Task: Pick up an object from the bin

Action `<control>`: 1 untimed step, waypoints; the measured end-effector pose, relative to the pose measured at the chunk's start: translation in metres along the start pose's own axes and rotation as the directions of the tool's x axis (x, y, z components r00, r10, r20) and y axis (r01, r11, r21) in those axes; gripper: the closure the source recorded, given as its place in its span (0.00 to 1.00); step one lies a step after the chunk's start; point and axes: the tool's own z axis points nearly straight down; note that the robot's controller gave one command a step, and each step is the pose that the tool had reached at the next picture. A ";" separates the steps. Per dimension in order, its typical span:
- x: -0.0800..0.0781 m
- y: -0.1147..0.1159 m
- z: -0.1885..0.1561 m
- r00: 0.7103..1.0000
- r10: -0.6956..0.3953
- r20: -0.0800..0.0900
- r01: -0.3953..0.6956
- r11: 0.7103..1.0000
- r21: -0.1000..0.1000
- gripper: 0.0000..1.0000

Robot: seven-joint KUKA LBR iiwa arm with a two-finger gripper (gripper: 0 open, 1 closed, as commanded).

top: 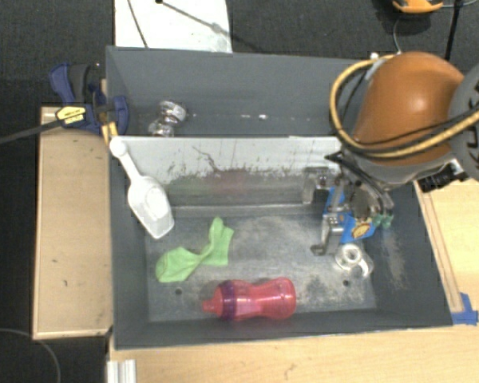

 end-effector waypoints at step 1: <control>-0.001 0.000 -0.005 1.000 0.001 0.009 -0.001 1.000 0.000 0.00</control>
Offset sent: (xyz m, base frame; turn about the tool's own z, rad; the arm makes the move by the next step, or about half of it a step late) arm -0.0467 0.0799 -0.1710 -0.3307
